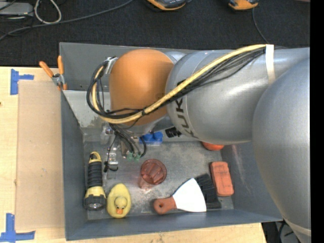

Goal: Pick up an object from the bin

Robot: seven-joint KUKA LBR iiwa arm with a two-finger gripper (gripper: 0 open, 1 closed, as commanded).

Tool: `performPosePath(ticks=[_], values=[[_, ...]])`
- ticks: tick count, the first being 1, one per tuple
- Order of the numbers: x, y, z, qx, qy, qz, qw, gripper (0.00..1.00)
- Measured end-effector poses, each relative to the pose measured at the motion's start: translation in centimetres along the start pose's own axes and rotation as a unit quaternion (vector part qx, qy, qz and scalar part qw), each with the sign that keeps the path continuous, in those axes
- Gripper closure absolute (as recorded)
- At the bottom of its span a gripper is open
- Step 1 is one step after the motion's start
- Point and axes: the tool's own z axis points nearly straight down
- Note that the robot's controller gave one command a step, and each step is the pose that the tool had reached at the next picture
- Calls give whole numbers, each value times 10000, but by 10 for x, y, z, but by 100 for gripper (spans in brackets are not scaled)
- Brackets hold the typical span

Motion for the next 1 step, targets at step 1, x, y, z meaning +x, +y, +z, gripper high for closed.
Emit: performPosePath(ticks=[1], values=[[0, -2, 33, -11, -37, -1112, 9938, 0]])
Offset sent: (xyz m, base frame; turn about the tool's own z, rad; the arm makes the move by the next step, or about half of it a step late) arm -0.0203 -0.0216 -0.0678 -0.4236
